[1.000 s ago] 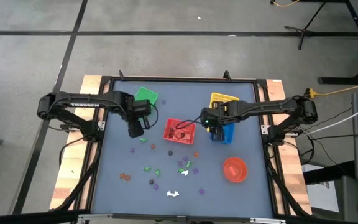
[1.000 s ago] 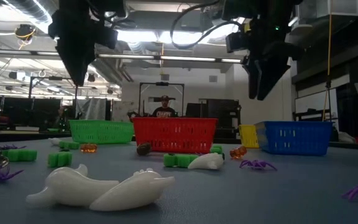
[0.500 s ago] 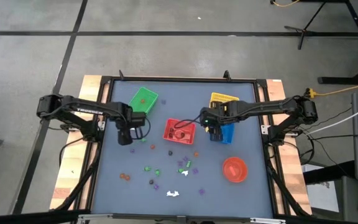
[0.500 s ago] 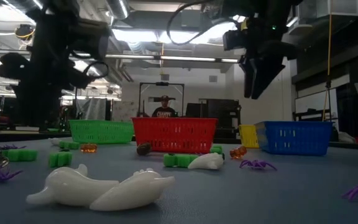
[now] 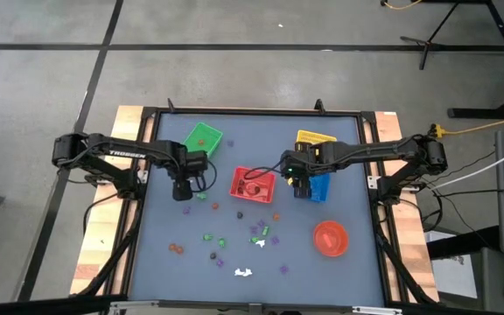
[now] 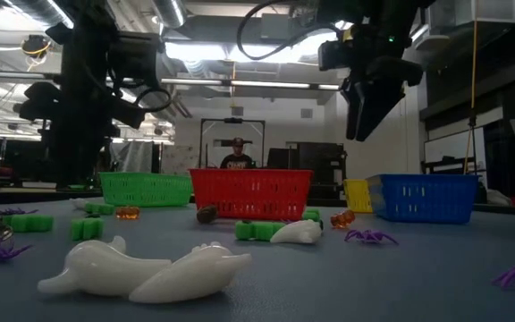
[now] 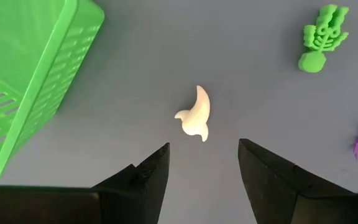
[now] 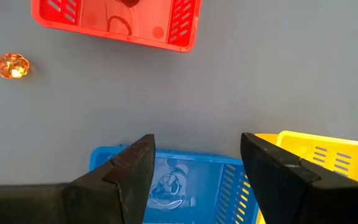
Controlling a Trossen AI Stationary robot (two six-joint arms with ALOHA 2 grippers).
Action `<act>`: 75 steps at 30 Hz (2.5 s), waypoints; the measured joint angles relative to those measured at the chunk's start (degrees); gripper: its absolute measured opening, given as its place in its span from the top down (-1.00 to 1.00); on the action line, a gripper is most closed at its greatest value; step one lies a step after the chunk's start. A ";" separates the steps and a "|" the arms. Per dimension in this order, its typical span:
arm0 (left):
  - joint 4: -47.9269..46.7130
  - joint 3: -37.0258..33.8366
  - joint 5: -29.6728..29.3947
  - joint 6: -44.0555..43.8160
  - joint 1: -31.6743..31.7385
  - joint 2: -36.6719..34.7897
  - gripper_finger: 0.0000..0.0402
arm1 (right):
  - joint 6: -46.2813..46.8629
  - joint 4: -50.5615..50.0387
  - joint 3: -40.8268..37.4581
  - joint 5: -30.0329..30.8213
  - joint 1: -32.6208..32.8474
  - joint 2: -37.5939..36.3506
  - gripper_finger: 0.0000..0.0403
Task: Sort Halloween decoration
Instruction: Put the white ghost toy into the yellow bin
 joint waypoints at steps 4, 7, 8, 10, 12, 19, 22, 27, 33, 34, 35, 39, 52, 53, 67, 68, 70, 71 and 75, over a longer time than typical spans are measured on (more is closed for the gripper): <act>0.00 0.00 -0.04 -0.01 0.00 0.02 0.13 | -0.17 -0.01 0.00 0.00 0.00 0.00 -0.18; 0.00 0.00 -0.04 -0.01 0.00 0.04 0.13 | -0.20 -0.01 0.00 0.00 0.00 0.00 -0.18; 0.00 0.00 -0.04 -0.03 0.00 0.08 0.13 | -0.20 -0.01 0.00 0.01 0.00 0.00 -0.18; 0.00 0.00 -0.27 -0.08 0.00 0.33 0.13 | -0.22 -0.01 0.00 0.02 0.00 0.00 -0.18; 0.05 0.00 -0.31 -0.17 0.00 0.81 0.13 | -0.24 -0.01 0.00 0.00 0.00 0.02 -0.18; 0.90 0.34 -0.29 -3.63 0.00 2.70 0.13 | -0.40 -0.04 0.00 0.02 0.00 0.02 -0.18; 4.17 0.44 -0.29 -6.01 0.00 2.73 0.13 | -0.63 -0.04 0.00 0.02 0.00 0.02 -0.18; 4.46 0.22 -0.44 -6.74 0.54 2.73 0.13 | -0.64 -0.04 0.00 0.02 0.00 0.04 -0.18; 6.21 -3.38 0.35 -11.10 2.31 2.98 0.13 | -0.69 -0.04 0.00 0.02 0.00 0.04 -0.18; 6.79 -3.89 0.39 -11.55 2.47 3.04 0.13 | -0.75 -0.04 0.00 0.02 0.00 0.07 -0.18; 6.93 -4.06 0.29 -11.94 2.59 3.06 0.13 | -0.85 -0.04 0.00 0.02 0.00 0.06 -0.18; 7.41 -4.02 -0.46 -12.25 2.64 2.99 0.13 | -0.85 -0.04 0.00 0.02 0.00 0.04 -0.18; 13.29 -8.37 -0.20 -14.59 2.58 2.95 0.13 | -0.85 -0.04 0.00 0.02 0.02 0.06 -0.18; 13.31 -8.41 -0.20 -14.61 2.58 2.95 0.13 | -0.85 -0.04 0.00 0.02 0.00 0.07 -0.18; 13.30 -8.50 0.42 -15.26 2.58 3.04 0.44 | -0.85 0.23 0.00 0.02 0.02 0.04 -0.18; 13.28 -8.50 0.42 -15.27 2.58 3.04 0.46 | -0.85 0.23 0.00 0.02 0.00 0.04 -0.18; 13.27 -8.50 0.39 -15.25 2.58 3.04 0.48 | -0.85 0.23 0.00 0.02 0.02 0.04 -0.18; 13.27 -8.50 0.37 -15.27 2.56 3.04 0.50 | -0.85 0.23 0.00 0.02 0.01 0.05 -0.18; 13.26 -8.52 0.37 -15.36 2.56 3.05 0.52 | -0.85 0.23 0.00 0.02 0.01 0.06 -0.18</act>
